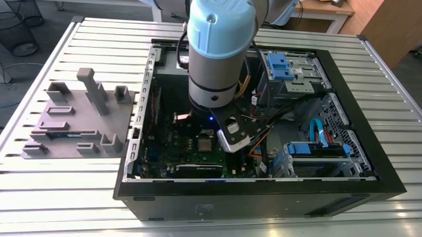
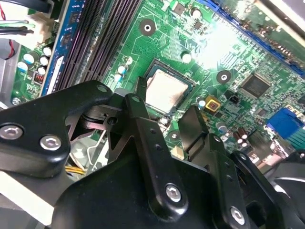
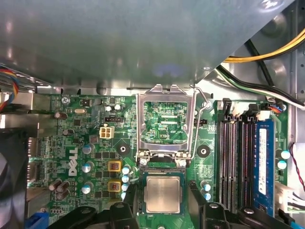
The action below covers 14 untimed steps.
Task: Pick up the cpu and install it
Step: 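Place the cpu into insertion slot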
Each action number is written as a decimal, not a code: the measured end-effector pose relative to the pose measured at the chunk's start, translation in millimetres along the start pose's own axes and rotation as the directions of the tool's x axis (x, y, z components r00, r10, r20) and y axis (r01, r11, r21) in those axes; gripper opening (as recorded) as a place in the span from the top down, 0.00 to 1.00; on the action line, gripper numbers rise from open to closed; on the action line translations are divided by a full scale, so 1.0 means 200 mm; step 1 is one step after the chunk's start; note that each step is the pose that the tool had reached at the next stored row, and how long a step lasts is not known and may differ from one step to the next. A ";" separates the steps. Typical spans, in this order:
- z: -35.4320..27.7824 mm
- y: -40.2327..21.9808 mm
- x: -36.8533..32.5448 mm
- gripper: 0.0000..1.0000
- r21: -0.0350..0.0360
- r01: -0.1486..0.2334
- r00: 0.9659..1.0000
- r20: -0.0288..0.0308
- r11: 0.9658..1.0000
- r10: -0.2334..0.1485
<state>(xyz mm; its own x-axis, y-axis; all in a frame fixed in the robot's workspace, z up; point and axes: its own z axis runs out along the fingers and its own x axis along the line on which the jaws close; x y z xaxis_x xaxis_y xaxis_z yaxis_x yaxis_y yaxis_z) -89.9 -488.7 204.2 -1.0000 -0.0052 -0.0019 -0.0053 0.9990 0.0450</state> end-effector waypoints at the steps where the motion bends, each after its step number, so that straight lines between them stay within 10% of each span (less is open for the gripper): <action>1: -0.005 0.000 0.000 0.46 0.000 0.000 1.000 0.000 1.000 0.000; 14: -0.010 0.000 0.000 0.60 0.000 0.000 1.000 0.000 1.000 0.000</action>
<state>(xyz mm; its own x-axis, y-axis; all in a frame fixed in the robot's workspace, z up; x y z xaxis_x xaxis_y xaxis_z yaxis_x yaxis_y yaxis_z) -89.8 -488.7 206.2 -1.0000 -0.0052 -0.0019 -0.0053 0.9990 0.0450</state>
